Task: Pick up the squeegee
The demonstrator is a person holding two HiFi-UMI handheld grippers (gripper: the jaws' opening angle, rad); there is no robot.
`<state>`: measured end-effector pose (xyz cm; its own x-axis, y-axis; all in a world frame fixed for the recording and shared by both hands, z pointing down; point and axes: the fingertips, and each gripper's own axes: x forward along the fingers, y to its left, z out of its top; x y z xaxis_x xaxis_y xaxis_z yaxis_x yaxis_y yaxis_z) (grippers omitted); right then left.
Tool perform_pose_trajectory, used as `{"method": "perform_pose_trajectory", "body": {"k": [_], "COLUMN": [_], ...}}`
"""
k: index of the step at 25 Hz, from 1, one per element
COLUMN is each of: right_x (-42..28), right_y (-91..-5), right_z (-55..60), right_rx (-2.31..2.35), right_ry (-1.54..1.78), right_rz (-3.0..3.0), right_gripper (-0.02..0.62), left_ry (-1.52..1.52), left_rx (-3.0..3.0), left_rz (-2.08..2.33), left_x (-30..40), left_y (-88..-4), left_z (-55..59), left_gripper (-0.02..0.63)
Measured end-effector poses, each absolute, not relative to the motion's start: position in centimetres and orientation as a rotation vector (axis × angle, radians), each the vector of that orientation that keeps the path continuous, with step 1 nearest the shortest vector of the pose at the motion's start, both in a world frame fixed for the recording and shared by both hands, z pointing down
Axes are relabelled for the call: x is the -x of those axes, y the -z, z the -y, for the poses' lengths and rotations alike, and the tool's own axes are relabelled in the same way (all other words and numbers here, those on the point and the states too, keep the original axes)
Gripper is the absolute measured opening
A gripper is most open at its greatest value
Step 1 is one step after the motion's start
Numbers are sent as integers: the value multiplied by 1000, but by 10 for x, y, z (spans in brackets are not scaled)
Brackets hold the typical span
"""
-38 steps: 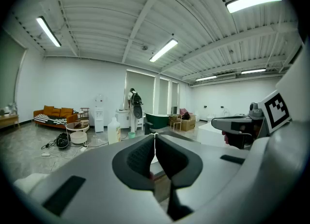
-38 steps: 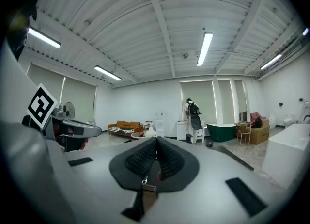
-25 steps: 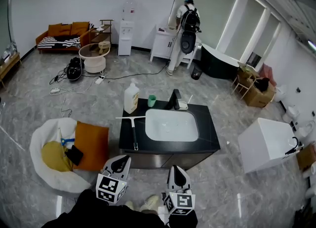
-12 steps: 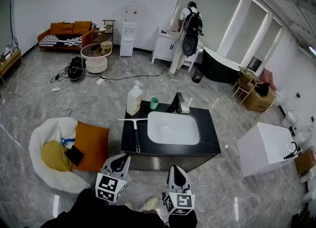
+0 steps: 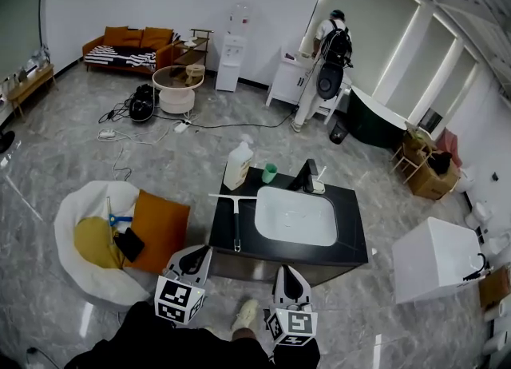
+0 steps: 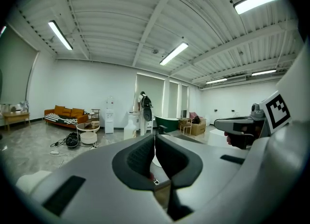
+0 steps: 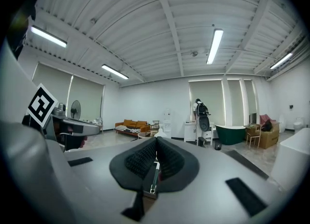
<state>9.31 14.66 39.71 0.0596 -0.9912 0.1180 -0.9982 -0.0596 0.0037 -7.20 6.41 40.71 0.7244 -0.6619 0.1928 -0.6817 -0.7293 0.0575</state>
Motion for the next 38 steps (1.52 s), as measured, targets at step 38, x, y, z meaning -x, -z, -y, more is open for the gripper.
{"method": "perform_pose_trajectory", "body": {"k": [38], "right_x": [-137], "right_y": [-531], "right_z": [183], "right_rx": [-1604], "right_ry": [-458], "right_rz": [2437], "right_gripper": [15], "left_ry": [-346], "left_rx": [-2316], "left_rz": [1601], "left_x": [46], "left_y": [-511], "left_z": [177], "left_gripper": [25]}}
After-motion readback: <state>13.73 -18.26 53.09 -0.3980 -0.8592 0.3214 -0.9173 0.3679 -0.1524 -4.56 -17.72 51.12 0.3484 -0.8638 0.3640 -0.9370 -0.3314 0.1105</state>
